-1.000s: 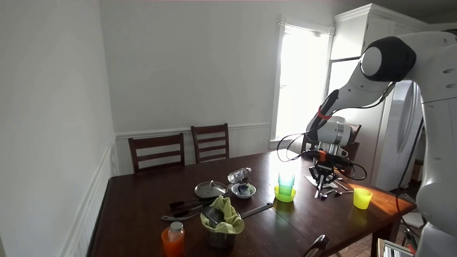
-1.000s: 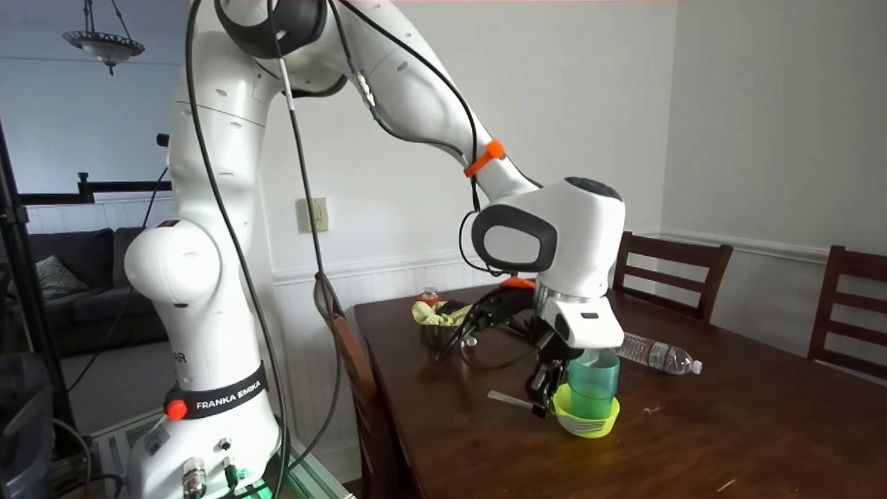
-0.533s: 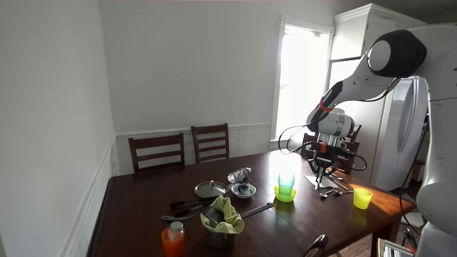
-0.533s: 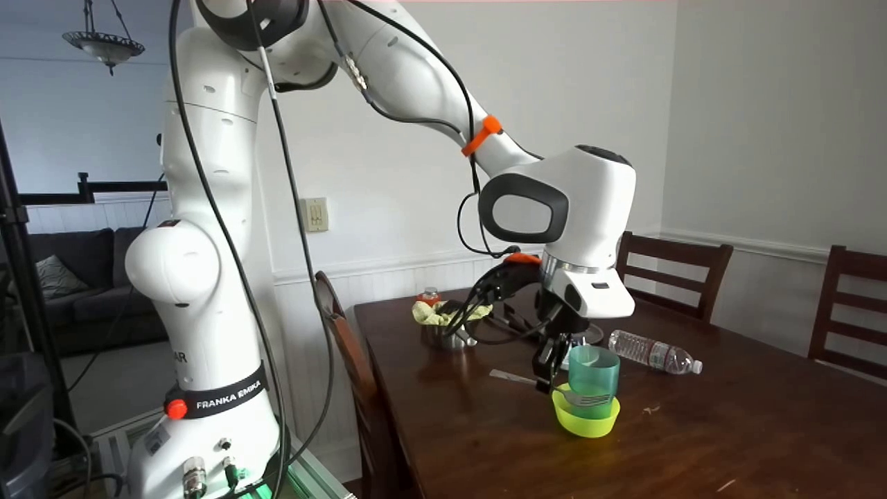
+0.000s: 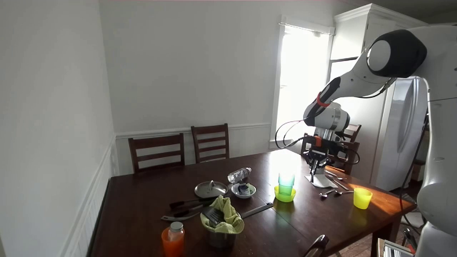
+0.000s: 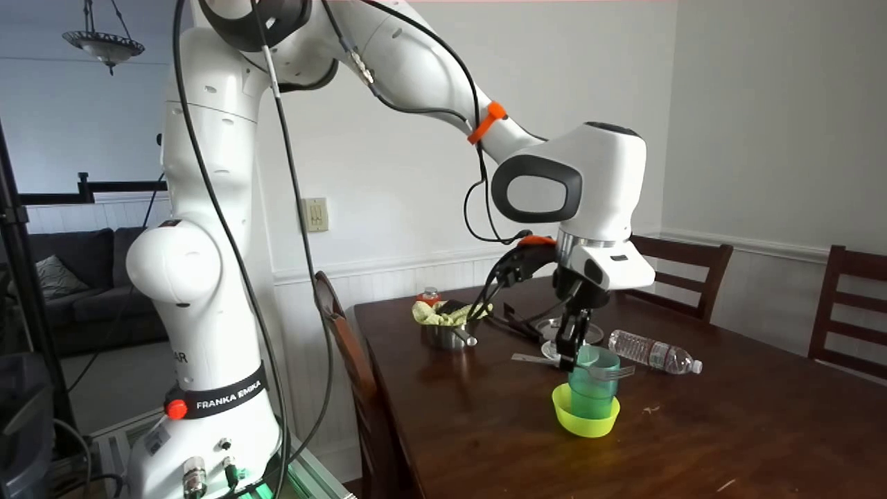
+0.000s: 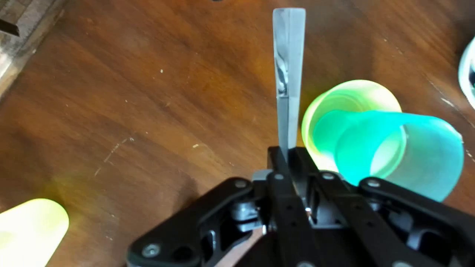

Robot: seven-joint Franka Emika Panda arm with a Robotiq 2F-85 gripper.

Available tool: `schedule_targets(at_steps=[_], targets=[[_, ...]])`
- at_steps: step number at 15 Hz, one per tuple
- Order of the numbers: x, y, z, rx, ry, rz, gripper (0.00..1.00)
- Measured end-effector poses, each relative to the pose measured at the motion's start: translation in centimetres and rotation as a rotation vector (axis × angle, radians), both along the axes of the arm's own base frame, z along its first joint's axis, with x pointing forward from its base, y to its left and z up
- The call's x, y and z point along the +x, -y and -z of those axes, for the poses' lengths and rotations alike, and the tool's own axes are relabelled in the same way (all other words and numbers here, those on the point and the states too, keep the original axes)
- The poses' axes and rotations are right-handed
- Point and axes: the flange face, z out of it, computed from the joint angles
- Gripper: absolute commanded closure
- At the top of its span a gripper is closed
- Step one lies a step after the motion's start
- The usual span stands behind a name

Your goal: Pick up a fork and a spoon and place them on top of the green cup starting with the fork and then the spoon last

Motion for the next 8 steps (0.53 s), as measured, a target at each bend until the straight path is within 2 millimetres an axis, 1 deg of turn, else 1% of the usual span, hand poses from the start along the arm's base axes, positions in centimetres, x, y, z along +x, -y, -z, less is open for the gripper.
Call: schedule_targets(at_steps=[2,4,6,8], targets=[[1.3,0.8,-1.6,-0.03,0.025,-0.008,0.97],[2.3,1.2,-2.1,-0.031,0.038,-0.01,0.97],[3.3,1.2,-1.7,-0.009,0.036,-0.012,0.97],[4.3,1.0,-0.7,0.021,0.028,-0.011,0.97]])
